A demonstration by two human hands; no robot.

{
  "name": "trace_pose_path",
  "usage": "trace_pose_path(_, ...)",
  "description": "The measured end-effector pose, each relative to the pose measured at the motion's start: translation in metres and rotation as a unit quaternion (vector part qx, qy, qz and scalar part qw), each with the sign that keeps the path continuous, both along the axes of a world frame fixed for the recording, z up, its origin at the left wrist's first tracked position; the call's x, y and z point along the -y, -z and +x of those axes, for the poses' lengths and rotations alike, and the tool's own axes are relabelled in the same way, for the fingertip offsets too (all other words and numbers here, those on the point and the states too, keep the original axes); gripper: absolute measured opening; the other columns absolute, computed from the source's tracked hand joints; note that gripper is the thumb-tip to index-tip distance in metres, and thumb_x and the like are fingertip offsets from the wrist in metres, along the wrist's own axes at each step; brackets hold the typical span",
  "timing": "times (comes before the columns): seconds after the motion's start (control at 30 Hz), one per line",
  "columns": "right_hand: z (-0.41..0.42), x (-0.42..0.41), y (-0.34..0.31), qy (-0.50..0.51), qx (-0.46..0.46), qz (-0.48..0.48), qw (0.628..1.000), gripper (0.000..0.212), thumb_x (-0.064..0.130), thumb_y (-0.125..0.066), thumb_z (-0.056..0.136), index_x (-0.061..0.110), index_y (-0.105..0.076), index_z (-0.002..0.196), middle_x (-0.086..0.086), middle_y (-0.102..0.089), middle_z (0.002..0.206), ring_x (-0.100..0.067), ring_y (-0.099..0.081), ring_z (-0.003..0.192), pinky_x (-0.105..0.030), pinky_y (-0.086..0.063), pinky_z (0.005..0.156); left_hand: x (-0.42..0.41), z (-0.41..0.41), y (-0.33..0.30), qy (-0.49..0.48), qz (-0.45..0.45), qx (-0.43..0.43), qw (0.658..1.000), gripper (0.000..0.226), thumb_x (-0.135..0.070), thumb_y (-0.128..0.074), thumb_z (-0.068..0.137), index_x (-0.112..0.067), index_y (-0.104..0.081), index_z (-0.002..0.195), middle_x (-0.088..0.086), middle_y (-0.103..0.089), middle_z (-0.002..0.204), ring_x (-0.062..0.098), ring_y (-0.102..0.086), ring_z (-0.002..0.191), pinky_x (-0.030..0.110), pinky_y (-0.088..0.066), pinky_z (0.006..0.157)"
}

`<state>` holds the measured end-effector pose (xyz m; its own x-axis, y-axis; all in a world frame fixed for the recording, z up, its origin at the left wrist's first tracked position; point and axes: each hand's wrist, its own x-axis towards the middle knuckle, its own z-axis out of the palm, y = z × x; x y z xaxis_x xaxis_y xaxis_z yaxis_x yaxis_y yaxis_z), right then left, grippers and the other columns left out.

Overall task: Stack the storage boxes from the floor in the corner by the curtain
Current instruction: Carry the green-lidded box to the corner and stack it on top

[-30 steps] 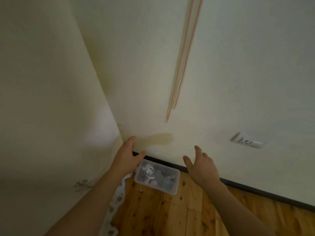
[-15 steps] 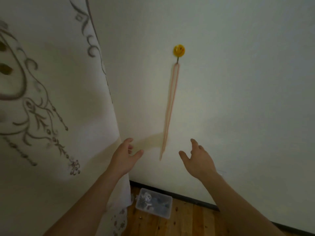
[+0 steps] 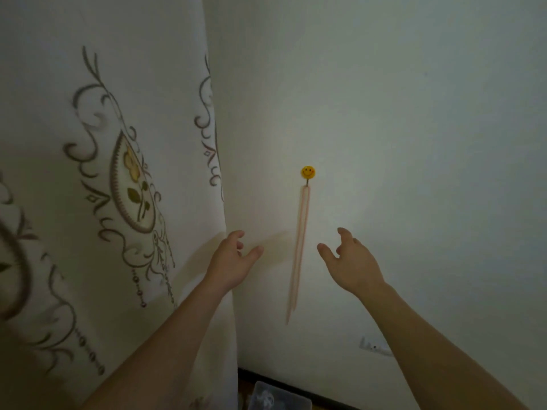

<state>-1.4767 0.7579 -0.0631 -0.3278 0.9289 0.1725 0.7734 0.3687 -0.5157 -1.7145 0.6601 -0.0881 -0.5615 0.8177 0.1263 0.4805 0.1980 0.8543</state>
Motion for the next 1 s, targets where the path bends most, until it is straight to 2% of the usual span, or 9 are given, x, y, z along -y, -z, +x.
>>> trace_pose_path(0.17,0.0,0.01,-0.027,-0.021,-0.008,0.018,1.0,0.074,0.061,-0.041,0.096,0.014,-0.027,0.152,-0.013,-0.059,0.128,-0.03,-0.056,0.118,-0.042,-0.046,0.096,0.019,0.009,-0.039,-0.017,0.034,-0.007,0.999,0.065,-0.048,-0.069,0.085,-0.021,-0.046,0.139,0.001,-0.055,0.119,0.017,-0.057,0.101,0.027,-0.042,0.085)
trace_pose_path(0.27,0.002,0.012,-0.039,-0.043,-0.02,0.026,0.999,0.074,0.06,-0.04,0.096,0.012,-0.03,0.151,-0.014,-0.065,0.115,-0.03,-0.059,0.112,-0.043,-0.048,0.094,0.033,0.018,-0.059,-0.036,0.058,-0.018,0.998,0.063,-0.049,-0.067,0.086,-0.023,-0.046,0.139,-0.001,-0.055,0.118,0.016,-0.057,0.103,0.029,-0.045,0.086)
trace_pose_path(0.33,0.002,0.014,-0.044,-0.056,-0.037,0.02,0.998,0.075,0.061,-0.04,0.095,0.011,-0.031,0.15,-0.015,-0.068,0.11,-0.029,-0.061,0.108,-0.044,-0.048,0.094,0.043,0.025,-0.068,-0.046,0.069,-0.025,0.996,0.06,-0.049,-0.067,0.087,-0.024,-0.046,0.138,-0.003,-0.056,0.118,0.012,-0.057,0.101,0.025,-0.046,0.079)
trace_pose_path(0.47,0.007,0.021,-0.059,-0.095,-0.085,0.015,0.992,0.074,0.063,-0.043,0.094,0.012,-0.038,0.148,-0.007,-0.069,0.114,-0.028,-0.06,0.114,-0.038,-0.046,0.094,0.072,0.05,-0.085,-0.083,0.097,-0.028,0.991,0.057,-0.05,-0.065,0.088,-0.028,-0.046,0.136,-0.012,-0.056,0.113,-0.002,-0.055,0.095,0.013,-0.039,0.066)
trace_pose_path(0.6,0.007,0.036,-0.063,-0.143,-0.124,0.017,0.982,0.068,0.06,-0.046,0.094,0.013,-0.043,0.144,0.014,-0.062,0.079,-0.022,-0.063,0.098,-0.031,-0.041,0.081,0.104,0.08,-0.094,-0.134,0.11,-0.043,0.984,0.051,-0.053,-0.062,0.088,-0.034,-0.046,0.133,-0.02,-0.056,0.11,-0.007,-0.055,0.096,0.012,-0.037,0.065)
trace_pose_path(0.67,0.008,0.047,-0.064,-0.18,-0.133,0.008,0.975,0.066,0.059,-0.047,0.094,0.015,-0.044,0.144,0.016,-0.058,0.071,-0.017,-0.057,0.087,-0.03,-0.039,0.081,0.122,0.097,-0.091,-0.165,0.122,-0.032,0.978,0.051,-0.055,-0.061,0.087,-0.036,-0.046,0.132,-0.02,-0.057,0.11,-0.006,-0.055,0.097,0.014,-0.04,0.068)
trace_pose_path(0.77,0.002,0.06,-0.062,-0.208,-0.154,0.004,0.966,0.065,0.058,-0.046,0.094,0.016,-0.044,0.144,0.016,-0.057,0.071,-0.01,-0.053,0.077,-0.03,-0.037,0.079,0.144,0.109,-0.09,-0.189,0.123,-0.02,0.974,0.051,-0.055,-0.061,0.087,-0.037,-0.047,0.132,-0.018,-0.057,0.111,-0.004,-0.056,0.098,0.016,-0.043,0.068)
trace_pose_path(0.9,-0.003,0.089,-0.064,-0.273,-0.161,-0.004,0.948,0.065,0.06,-0.047,0.094,0.017,-0.044,0.144,0.02,-0.055,0.08,-0.015,-0.057,0.088,-0.029,-0.037,0.08,0.184,0.128,-0.089,-0.263,0.127,-0.025,0.956,0.05,-0.059,-0.06,0.085,-0.039,-0.046,0.129,-0.019,-0.06,0.108,-0.005,-0.057,0.094,0.009,-0.04,0.061)
trace_pose_path(1.0,-0.007,0.12,-0.062,-0.315,-0.183,-0.025,0.931,0.064,0.06,-0.047,0.094,0.019,-0.043,0.144,0.021,-0.055,0.084,-0.009,-0.053,0.082,-0.028,-0.039,0.078,0.223,0.137,-0.09,-0.311,0.127,-0.03,0.941,0.049,-0.061,-0.061,0.083,-0.042,-0.046,0.125,-0.019,-0.063,0.104,-0.005,-0.06,0.092,0.013,-0.042,0.065)
